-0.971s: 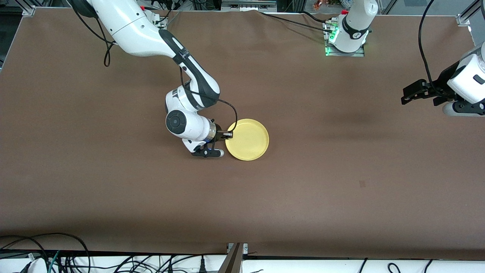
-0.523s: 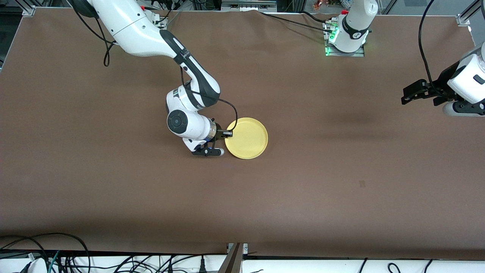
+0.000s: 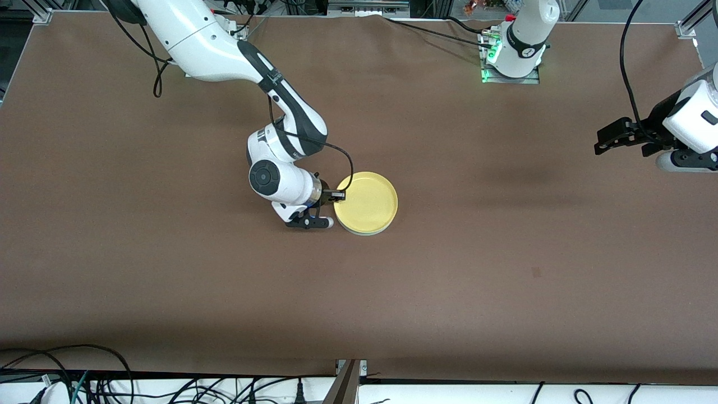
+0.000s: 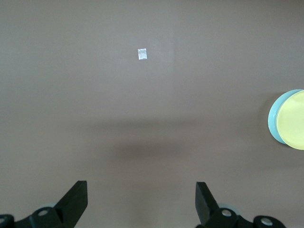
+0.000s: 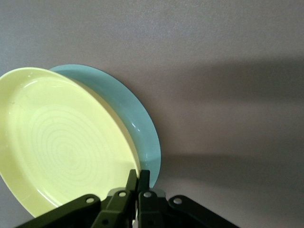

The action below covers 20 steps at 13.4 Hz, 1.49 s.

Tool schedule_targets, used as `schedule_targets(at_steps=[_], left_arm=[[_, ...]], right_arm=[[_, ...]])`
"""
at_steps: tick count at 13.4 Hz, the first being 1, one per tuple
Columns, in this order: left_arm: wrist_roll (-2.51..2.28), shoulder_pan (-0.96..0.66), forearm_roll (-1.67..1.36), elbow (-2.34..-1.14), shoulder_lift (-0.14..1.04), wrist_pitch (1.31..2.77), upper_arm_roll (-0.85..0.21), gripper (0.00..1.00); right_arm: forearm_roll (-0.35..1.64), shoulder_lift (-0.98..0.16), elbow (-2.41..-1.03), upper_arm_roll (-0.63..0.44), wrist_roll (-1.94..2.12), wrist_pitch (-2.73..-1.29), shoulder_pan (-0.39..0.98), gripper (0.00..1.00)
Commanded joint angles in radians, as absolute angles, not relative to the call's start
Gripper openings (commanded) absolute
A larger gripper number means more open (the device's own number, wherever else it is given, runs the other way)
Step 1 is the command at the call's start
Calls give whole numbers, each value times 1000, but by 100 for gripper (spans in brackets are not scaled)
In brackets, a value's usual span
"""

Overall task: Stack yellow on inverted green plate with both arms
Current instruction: 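Lower the yellow plate flat onto the green plate with the right gripper, then open the right gripper and withdraw it from the stacked plates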

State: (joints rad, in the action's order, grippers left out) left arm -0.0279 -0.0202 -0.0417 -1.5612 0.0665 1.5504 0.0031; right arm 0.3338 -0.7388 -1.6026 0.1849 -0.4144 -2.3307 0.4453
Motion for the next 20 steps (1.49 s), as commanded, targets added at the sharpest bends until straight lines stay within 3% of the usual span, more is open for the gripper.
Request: schedule_targets(at_steps=[1, 2, 3, 5, 10, 17, 20], left_arm=[[-20, -21, -26, -1531, 77, 1526, 5, 100], [-18, -21, -26, -1531, 77, 1526, 5, 100], [-18, -21, -26, -1531, 77, 1528, 5, 100], [-20, -23, -26, -1529, 77, 1528, 5, 100], [-20, -23, -26, -1526, 77, 1528, 3, 100], [-20, -23, -28, -1523, 77, 1526, 3, 100], [-20, -23, -28, -1523, 78, 1526, 3, 100]], right_arm=[[321, -703, -1649, 178, -417, -2332, 457, 8], [321, -703, -1651, 178, -417, -2330, 456, 72], [322, -703, -1649, 176, -416, -2330, 456, 100], [321, -674, -1638, 141, -410, -2304, 454, 100], [268, -594, -1494, -62, -295, -1966, 439, 100], [270, -502, -1356, -425, 3, -1599, 436, 100], [239, -418, -1301, -436, 40, -1479, 378, 100]])
